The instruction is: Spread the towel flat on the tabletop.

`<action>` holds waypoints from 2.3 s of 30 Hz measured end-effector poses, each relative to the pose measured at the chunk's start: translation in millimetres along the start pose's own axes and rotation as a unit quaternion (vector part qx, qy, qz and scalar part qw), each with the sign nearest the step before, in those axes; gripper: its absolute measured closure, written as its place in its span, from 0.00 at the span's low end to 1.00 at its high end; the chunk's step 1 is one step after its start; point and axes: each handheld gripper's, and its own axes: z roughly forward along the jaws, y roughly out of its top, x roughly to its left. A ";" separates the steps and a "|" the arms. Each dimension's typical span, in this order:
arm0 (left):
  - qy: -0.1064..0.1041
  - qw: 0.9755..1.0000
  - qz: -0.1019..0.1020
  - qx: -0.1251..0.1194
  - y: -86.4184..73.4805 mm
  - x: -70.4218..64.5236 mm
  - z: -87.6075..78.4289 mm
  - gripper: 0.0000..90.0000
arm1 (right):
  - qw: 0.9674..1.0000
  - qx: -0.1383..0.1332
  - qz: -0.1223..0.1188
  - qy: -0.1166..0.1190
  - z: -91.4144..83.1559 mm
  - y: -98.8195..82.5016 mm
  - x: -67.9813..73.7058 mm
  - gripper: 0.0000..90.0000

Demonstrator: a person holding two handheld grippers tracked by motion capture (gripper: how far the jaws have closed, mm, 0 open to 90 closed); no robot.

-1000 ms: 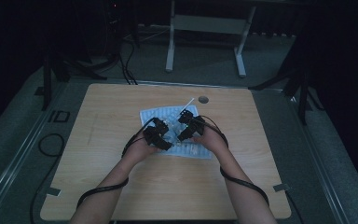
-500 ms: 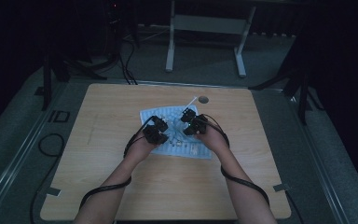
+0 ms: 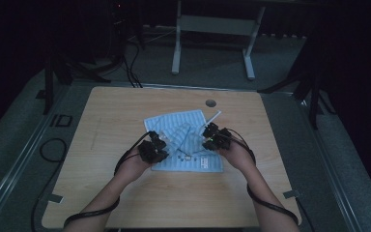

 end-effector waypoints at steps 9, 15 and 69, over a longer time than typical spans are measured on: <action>-0.022 1.000 0.015 -0.003 -33.1 -22.7 -23.2 0.96 | 1.000 -0.007 0.009 -0.005 -17.6 -56.4 3.7 0.99; -0.047 0.998 0.030 0.002 -47.9 -34.3 -41.8 0.96 | 1.000 -0.011 -0.002 -0.008 -40.6 -87.5 17.8 0.99; -0.062 0.997 0.003 0.047 -44.0 -42.8 15.1 0.49 | 0.999 -0.031 0.035 0.004 -3.5 -135.3 69.7 0.66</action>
